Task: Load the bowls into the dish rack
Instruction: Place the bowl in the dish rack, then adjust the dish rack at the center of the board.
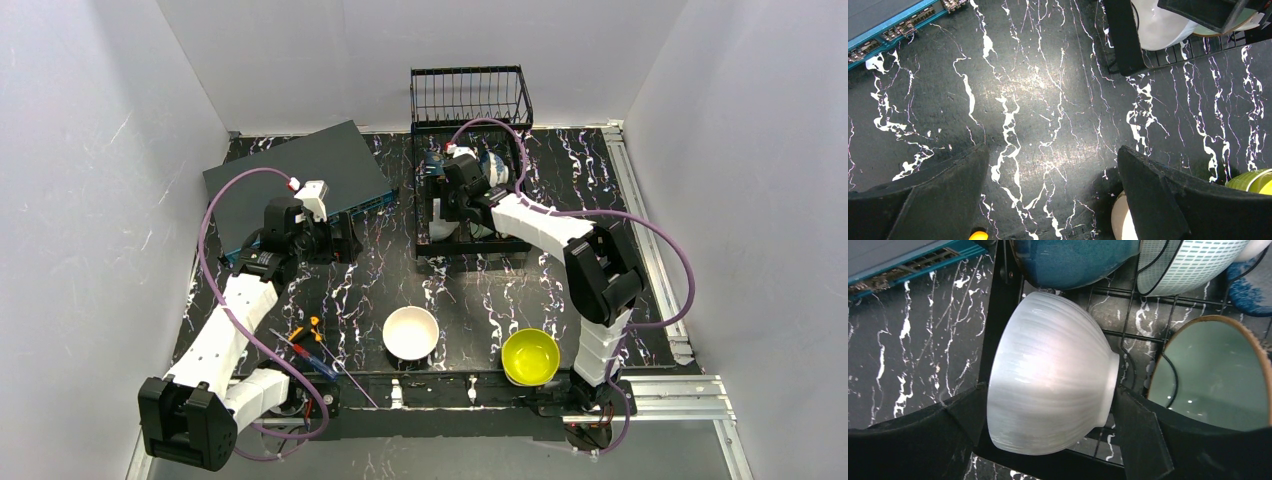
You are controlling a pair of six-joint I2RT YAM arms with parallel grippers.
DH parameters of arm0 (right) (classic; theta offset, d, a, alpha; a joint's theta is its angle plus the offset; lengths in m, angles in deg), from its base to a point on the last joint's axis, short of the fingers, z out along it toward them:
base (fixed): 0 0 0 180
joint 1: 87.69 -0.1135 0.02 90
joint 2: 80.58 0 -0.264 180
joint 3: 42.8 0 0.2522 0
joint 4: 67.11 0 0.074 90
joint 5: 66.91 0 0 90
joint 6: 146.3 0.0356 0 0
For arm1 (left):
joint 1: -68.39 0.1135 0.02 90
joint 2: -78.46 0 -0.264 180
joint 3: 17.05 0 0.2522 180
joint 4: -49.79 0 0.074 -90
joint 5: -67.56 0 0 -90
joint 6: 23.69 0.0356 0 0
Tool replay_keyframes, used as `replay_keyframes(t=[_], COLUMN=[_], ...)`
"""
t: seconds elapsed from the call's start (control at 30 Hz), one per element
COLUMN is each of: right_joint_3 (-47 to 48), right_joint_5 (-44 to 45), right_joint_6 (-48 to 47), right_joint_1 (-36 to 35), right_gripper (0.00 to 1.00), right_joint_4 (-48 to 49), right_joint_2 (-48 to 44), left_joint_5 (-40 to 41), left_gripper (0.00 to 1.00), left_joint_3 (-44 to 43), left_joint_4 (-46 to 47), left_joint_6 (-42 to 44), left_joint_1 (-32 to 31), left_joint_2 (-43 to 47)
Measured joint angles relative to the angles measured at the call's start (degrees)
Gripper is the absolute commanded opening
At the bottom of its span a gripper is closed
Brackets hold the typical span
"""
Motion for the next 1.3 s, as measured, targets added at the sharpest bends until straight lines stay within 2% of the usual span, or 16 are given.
replay_keyframes(t=[0.8, 0.97, 1.1, 1.3], right_joint_3=[0.83, 2.14, 1.55, -4.48], right_joint_5=[2.73, -0.31, -2.84, -7.89], right_joint_6=[-4.52, -4.48, -4.31, -3.06], right_joint_1=[1.11, 6.38, 13.60, 24.81], right_gripper=[0.99, 0.99, 0.99, 0.98], right_joint_4=[-2.21, -3.58, -4.68, -5.07], right_joint_2=[-10.54, -12.90, -15.02, -19.10], left_joint_5=[0.00, 0.00, 0.04, 0.13], left_gripper=[0.98, 0.98, 0.98, 0.98], left_joint_3=[0.37, 0.37, 0.37, 0.37], left_joint_4=[0.02, 0.02, 0.00, -0.02], left_joint_6=[0.00, 0.00, 0.00, 0.00], left_joint_1=[0.00, 0.00, 0.00, 0.00], left_joint_2=[0.90, 0.90, 0.90, 0.90])
